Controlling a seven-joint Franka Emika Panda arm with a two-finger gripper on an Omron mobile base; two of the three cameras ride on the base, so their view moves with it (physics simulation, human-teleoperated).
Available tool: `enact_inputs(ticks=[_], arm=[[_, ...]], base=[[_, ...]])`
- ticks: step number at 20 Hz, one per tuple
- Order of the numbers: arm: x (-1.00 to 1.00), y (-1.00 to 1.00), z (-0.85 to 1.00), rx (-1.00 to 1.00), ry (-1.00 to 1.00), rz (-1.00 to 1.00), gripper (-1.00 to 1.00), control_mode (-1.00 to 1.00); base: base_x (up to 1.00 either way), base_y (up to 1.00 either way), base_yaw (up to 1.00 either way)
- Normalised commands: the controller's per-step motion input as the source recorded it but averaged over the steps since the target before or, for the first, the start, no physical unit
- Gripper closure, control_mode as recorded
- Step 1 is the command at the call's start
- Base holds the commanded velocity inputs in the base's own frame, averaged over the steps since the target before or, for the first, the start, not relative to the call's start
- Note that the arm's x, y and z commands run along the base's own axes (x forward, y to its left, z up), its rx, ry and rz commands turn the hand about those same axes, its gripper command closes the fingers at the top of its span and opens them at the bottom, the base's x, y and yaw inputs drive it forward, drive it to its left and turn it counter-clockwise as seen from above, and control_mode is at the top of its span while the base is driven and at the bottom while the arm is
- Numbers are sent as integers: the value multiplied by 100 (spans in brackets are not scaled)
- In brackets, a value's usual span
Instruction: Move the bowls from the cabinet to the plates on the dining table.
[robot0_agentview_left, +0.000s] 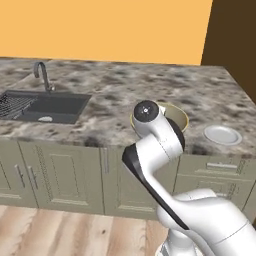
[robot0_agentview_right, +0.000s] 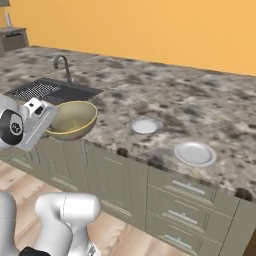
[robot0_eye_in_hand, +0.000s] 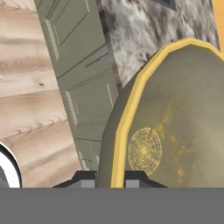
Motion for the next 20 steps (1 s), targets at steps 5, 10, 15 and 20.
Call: enact_inputs(ticks=[5,10,15,20], arm=[[0,0,0,0,0,0,100,100],[0,0,0,0,0,0,100,100],[0,0,0,0,0,0,100,100],[0,0,0,0,0,0,100,100]], base=[[2,-67,-17],[11,-67,0],[56,-70,-7],[46,-36,-18]])
